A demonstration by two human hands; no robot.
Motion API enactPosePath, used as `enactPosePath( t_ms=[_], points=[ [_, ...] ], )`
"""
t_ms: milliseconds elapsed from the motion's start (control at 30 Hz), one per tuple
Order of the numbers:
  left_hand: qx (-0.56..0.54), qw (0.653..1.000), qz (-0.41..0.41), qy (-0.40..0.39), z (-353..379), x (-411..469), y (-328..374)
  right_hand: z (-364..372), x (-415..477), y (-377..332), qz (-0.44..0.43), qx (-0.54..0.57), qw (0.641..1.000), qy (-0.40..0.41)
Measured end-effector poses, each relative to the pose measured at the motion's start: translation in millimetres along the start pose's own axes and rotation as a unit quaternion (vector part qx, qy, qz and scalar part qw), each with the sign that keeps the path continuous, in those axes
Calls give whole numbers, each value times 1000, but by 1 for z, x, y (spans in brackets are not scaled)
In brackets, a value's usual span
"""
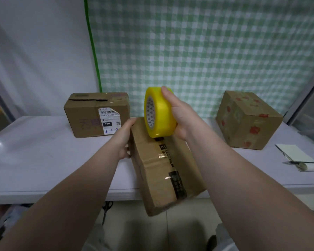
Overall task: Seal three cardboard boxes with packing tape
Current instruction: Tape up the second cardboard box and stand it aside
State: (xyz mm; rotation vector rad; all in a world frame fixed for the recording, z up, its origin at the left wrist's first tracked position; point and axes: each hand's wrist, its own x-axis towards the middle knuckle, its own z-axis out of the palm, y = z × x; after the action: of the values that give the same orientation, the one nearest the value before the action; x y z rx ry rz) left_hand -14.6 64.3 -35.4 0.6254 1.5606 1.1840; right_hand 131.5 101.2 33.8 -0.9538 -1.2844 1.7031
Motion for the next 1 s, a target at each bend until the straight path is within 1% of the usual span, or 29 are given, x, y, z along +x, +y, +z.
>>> enactPosePath(
  t_ms=[67,100,167,233,267,333,400,433,500,600,633,700,767,867,1000],
  points=[
    [37,999,-7,6,-3,4,-10,0,8,13,20,-14,1000,12],
    [65,998,3,4,-4,4,-14,-2,12,19,28,-13,999,21],
    [118,991,59,-18,-1,2,-21,-7,16,25,38,11,999,37],
    [191,971,142,-18,0,-2,-28,-10,18,24,38,25,998,39],
    [255,950,179,-8,1,-4,-32,-9,18,23,37,22,998,37],
    [399,890,223,-7,3,-14,-37,-8,18,24,30,0,999,30],
    [512,821,247,-42,6,-28,-40,-7,18,28,22,-14,999,19],
    [552,793,250,-65,8,-36,-40,-8,18,29,19,-18,1000,15],
    [610,747,243,-103,7,-51,-42,-11,16,31,9,-16,1000,9],
    [672,677,271,-127,7,-75,-48,-14,14,36,-2,-26,1000,9],
    [685,660,278,-136,8,-83,-51,-13,14,37,-7,-27,1000,12],
    [702,639,280,-143,11,-94,-57,-12,12,39,-15,-36,999,22],
    [713,622,301,-122,13,-96,-62,-11,10,40,-23,-38,999,25],
    [717,610,323,-100,12,-95,-62,-10,7,41,-17,-32,999,22],
    [731,596,318,-97,17,-87,-57,-9,5,42,-34,-61,997,42]
  ],
)
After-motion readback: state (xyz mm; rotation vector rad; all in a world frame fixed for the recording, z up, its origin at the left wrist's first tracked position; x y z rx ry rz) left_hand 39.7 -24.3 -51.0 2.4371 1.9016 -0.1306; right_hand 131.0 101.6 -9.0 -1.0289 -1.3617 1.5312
